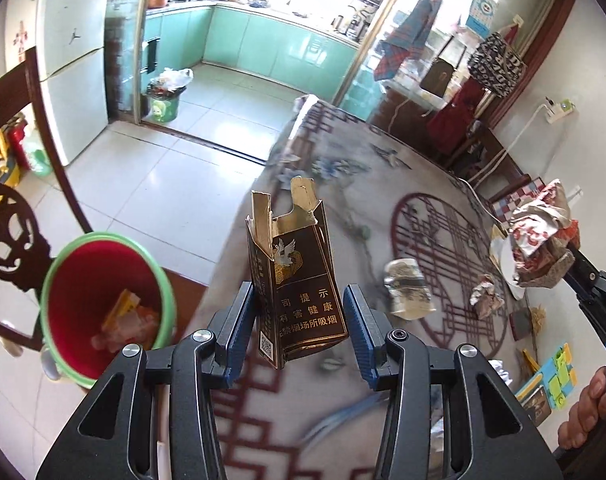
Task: Collect trash
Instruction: 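Carry the cigarette pack and crumpled paper to the red bin and release both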
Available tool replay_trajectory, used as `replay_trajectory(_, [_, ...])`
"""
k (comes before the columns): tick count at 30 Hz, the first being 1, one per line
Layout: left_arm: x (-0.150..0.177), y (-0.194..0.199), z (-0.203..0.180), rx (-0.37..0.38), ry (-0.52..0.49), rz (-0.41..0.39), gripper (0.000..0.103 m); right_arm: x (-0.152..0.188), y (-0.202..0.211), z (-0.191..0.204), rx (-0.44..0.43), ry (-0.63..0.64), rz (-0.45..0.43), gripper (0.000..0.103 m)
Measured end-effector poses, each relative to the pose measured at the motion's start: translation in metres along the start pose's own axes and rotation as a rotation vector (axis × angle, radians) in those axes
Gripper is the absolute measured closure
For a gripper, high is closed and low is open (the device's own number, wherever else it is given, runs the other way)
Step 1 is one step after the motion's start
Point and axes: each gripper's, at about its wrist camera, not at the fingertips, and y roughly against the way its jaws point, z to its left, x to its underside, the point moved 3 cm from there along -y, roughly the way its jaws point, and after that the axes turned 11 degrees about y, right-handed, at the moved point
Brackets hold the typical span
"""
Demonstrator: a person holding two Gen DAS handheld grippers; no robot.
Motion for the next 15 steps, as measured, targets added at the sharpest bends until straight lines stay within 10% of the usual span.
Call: replay_trajectory(15, [-0.024, 0.013, 0.147, -0.151, 0.141, -0.023, 0.06, 0.043, -0.123, 0.131, -0.123, 0.11, 0.209, 0.091])
